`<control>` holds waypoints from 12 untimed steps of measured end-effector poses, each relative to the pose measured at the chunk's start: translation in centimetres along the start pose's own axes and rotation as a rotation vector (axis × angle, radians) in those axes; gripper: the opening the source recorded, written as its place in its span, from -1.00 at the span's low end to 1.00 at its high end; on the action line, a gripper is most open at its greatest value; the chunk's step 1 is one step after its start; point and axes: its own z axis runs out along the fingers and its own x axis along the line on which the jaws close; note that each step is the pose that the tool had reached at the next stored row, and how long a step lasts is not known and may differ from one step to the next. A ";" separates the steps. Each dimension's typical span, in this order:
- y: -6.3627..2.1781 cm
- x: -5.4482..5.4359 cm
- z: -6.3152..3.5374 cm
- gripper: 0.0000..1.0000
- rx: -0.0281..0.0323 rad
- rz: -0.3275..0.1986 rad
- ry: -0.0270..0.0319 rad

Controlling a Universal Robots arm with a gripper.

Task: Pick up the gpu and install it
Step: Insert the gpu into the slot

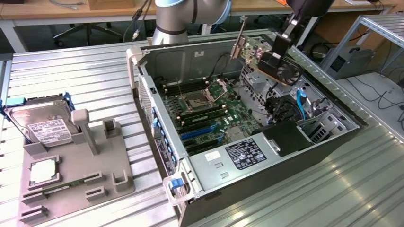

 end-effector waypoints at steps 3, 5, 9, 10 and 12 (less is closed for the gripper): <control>0.00 0.0 0.04 -0.46 -0.0013 -0.070 0.0023; 0.00 0.0 0.06 -0.46 -0.0023 -0.118 0.0039; 0.00 0.0 0.08 -0.46 -0.0038 -0.193 0.0064; 0.00 0.0 0.09 -0.46 -0.0045 -0.225 0.0074; -0.01 0.0 0.11 -0.46 -0.0057 -0.283 0.0092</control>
